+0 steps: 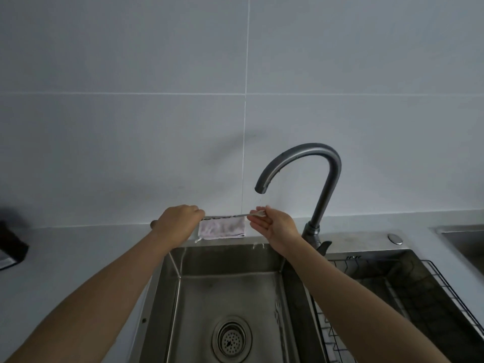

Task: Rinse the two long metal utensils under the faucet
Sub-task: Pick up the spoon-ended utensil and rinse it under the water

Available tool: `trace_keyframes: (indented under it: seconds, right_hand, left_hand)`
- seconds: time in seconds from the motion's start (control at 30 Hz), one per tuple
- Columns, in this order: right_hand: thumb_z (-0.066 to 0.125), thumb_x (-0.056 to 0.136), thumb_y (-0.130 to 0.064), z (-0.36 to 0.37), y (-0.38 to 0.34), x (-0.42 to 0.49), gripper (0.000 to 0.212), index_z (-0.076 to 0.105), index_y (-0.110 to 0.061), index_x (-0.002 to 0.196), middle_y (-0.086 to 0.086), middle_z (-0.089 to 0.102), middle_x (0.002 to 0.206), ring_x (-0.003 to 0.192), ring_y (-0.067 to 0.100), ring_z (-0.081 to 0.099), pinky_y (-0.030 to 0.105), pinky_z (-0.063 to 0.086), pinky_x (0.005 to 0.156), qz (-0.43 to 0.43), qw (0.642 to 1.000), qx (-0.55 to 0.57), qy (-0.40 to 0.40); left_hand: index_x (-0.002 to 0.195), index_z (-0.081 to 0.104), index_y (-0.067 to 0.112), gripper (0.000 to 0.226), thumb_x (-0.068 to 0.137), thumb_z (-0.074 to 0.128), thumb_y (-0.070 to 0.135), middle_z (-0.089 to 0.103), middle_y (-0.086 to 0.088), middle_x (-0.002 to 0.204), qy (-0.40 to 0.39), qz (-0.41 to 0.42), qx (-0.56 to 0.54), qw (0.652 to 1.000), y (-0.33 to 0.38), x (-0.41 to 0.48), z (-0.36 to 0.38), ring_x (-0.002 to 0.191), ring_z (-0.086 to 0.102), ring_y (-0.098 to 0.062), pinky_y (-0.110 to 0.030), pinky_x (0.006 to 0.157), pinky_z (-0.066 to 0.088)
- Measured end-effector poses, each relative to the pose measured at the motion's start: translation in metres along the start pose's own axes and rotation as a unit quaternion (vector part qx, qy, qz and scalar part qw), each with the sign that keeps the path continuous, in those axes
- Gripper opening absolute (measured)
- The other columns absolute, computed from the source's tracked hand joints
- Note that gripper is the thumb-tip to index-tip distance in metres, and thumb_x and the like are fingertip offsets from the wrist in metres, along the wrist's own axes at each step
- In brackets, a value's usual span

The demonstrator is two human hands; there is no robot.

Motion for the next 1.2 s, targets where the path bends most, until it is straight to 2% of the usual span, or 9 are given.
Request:
trace_keyframes:
  seconds: [0.1, 0.33, 0.47, 0.6, 0.77, 0.87, 0.93, 1.1, 1.2]
  right_hand:
    - [0.036, 0.100, -0.012, -0.001, 0.002, 0.007, 0.026, 0.057, -0.002, 0.091, 0.015, 0.065, 0.087, 0.075, 0.021, 0.067, 0.023, 0.059, 0.065, -0.016, 1.000, -0.004, -0.009]
    - [0.057, 0.087, 0.000, -0.003, 0.002, 0.016, 0.004, 0.061, -0.001, 0.085, 0.013, 0.067, 0.080, 0.070, 0.022, 0.068, 0.021, 0.059, 0.063, -0.038, 0.999, -0.006, 0.019]
    - [0.052, 0.093, -0.010, 0.001, 0.008, 0.019, 0.012, 0.060, -0.002, 0.087, 0.012, 0.066, 0.085, 0.077, 0.021, 0.066, 0.023, 0.058, 0.066, -0.013, 0.998, 0.062, 0.016]
    - [0.038, 0.099, -0.027, 0.005, 0.013, 0.019, 0.033, 0.059, -0.004, 0.089, 0.013, 0.067, 0.089, 0.081, 0.022, 0.066, 0.027, 0.056, 0.072, 0.002, 0.999, 0.035, 0.015]
    - [0.053, 0.092, -0.012, -0.001, 0.006, 0.017, 0.016, 0.060, -0.004, 0.080, 0.011, 0.065, 0.080, 0.072, 0.020, 0.066, 0.027, 0.056, 0.074, -0.035, 0.997, 0.045, 0.046]
    - [0.056, 0.089, -0.006, -0.003, 0.008, 0.014, 0.010, 0.061, -0.004, 0.080, 0.010, 0.065, 0.079, 0.073, 0.019, 0.065, 0.030, 0.055, 0.080, -0.026, 0.995, 0.065, 0.064]
    - [0.053, 0.092, -0.010, 0.000, 0.011, 0.014, 0.014, 0.060, -0.003, 0.082, 0.010, 0.065, 0.081, 0.074, 0.018, 0.066, 0.028, 0.055, 0.078, -0.015, 0.995, 0.087, 0.056]
    - [0.035, 0.099, -0.033, 0.012, 0.018, 0.015, 0.044, 0.057, -0.001, 0.079, 0.014, 0.065, 0.079, 0.073, 0.024, 0.066, 0.032, 0.056, 0.073, 0.009, 0.998, 0.046, 0.050]
    - [0.037, 0.099, -0.029, 0.013, 0.017, 0.014, 0.040, 0.058, -0.002, 0.077, 0.014, 0.066, 0.079, 0.072, 0.025, 0.066, 0.035, 0.055, 0.080, 0.009, 0.998, 0.014, 0.060]
  left_hand:
    - [0.100, 0.053, 0.010, 0.020, 0.081, 0.052, 0.003, 0.060, -0.007, 0.103, -0.007, -0.005, 0.012, 1.000, -0.007, 0.006, 0.006, 0.089, 0.058, -0.022, -0.027, 0.063, 0.033]
    - [0.102, 0.054, 0.009, 0.021, 0.084, 0.050, -0.001, 0.061, -0.009, 0.100, -0.015, -0.015, -0.018, 1.000, -0.013, 0.008, 0.015, 0.077, 0.050, -0.019, -0.031, 0.064, 0.042]
    - [0.103, 0.057, 0.003, 0.020, 0.084, 0.050, -0.003, 0.063, -0.014, 0.100, 0.008, -0.006, -0.055, 0.998, -0.007, 0.009, 0.009, 0.084, 0.058, -0.026, -0.028, 0.063, 0.035]
    - [0.077, 0.063, 0.000, 0.017, 0.065, 0.070, -0.010, 0.066, -0.014, 0.068, 0.085, 0.035, -0.055, 0.994, 0.003, 0.007, -0.005, 0.057, 0.061, -0.027, -0.024, 0.050, 0.031]
    - [0.057, 0.061, 0.005, 0.032, 0.041, 0.084, -0.010, 0.061, -0.008, 0.048, 0.059, 0.050, -0.047, 0.996, 0.011, 0.006, -0.004, 0.036, 0.054, -0.019, -0.017, 0.038, 0.027]
    - [0.080, 0.065, 0.002, 0.016, 0.067, 0.072, -0.004, 0.069, -0.014, 0.074, 0.054, 0.038, -0.076, 0.995, 0.012, 0.008, -0.005, 0.062, 0.064, -0.025, -0.026, 0.051, 0.042]
    - [0.092, 0.062, -0.001, 0.012, 0.081, 0.057, -0.003, 0.068, -0.018, 0.089, 0.046, 0.025, -0.089, 0.995, 0.011, 0.009, -0.004, 0.077, 0.063, -0.029, -0.027, 0.060, 0.038]
    - [0.093, 0.061, -0.003, 0.013, 0.083, 0.053, -0.004, 0.066, -0.020, 0.092, 0.036, 0.023, -0.102, 0.994, 0.017, 0.008, -0.003, 0.081, 0.062, -0.033, -0.032, 0.064, 0.043]
    - [0.090, 0.062, -0.004, 0.012, 0.081, 0.056, -0.005, 0.068, -0.022, 0.088, 0.043, 0.030, -0.105, 0.993, 0.019, 0.008, -0.004, 0.077, 0.063, -0.034, -0.035, 0.066, 0.049]
Point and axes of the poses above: each hand's wrist, its own x-axis towards the middle knuckle, its own z-axis out of the palm, y = z × x, the point moved 9 cm from there along x, towards the middle knuckle
